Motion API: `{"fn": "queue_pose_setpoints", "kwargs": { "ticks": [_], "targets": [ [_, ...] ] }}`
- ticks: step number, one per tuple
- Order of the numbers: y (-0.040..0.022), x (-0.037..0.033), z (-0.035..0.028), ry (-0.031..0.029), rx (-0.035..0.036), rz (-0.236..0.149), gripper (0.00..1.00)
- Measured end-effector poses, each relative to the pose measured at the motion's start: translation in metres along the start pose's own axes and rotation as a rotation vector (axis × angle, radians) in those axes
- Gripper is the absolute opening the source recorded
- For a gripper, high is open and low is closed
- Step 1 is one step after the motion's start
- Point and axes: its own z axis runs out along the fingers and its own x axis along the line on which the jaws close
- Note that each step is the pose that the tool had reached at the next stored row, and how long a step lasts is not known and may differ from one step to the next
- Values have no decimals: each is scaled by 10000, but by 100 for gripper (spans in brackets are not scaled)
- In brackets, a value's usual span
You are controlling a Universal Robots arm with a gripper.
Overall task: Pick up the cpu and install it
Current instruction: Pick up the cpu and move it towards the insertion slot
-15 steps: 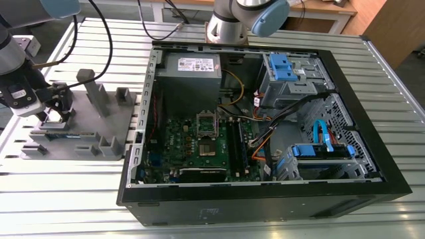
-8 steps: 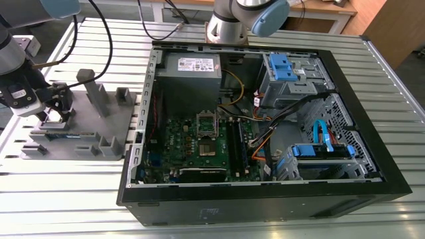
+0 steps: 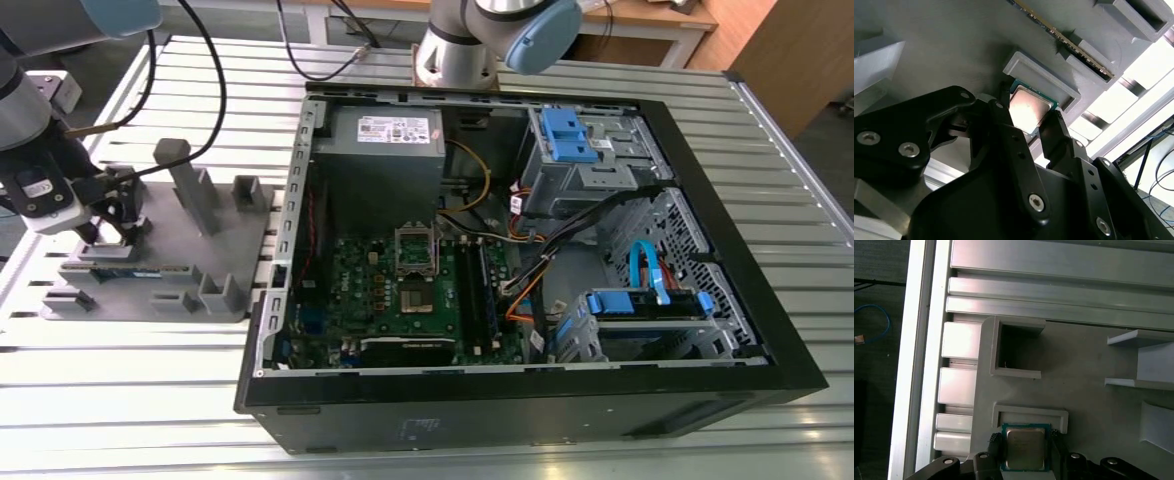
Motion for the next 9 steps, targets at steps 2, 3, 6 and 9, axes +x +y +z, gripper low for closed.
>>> {"fn": "queue_pose_setpoints", "kwargs": {
  "ticks": [2,3,6,9],
  "targets": [
    [1,-1,-6,2,1,0,50],
    [1,-1,-12,2,1,0,50],
    [1,-1,-17,-2,-1,0,50],
    [1,0,-17,0,0,0,50]
  ]
}}
